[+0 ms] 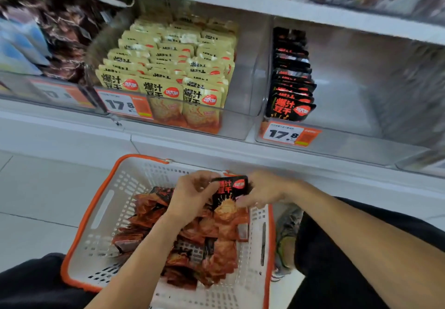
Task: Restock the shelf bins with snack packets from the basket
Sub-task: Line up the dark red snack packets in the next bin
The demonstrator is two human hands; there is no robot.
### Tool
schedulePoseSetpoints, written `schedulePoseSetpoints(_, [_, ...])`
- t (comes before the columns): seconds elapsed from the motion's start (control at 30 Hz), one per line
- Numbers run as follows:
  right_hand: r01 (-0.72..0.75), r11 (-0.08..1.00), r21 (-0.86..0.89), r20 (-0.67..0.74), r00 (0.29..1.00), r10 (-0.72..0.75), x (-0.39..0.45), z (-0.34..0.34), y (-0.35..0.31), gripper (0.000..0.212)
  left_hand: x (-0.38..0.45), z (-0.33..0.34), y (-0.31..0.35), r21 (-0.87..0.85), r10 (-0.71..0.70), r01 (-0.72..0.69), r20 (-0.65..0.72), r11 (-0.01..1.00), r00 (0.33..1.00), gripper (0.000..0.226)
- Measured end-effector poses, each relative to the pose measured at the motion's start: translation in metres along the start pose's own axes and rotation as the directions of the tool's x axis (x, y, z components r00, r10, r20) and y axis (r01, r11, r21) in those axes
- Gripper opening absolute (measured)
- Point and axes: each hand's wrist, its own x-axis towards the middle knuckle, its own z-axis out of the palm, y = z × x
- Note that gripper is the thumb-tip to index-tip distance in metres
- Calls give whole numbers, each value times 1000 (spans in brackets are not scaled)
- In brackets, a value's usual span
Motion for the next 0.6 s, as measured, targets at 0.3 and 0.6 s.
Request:
schedulePoseSetpoints(0.3, [424, 892, -155, -490, 752, -442, -98, -63, -49, 13, -4, 18, 113, 107, 476, -468, -62, 877, 877, 19])
schedulePoseSetpoints(0.6, [401, 859, -317, -919, 92, -382, -143, -100, -32, 25, 29, 44, 128, 351, 644, -619, 57, 703, 763, 53])
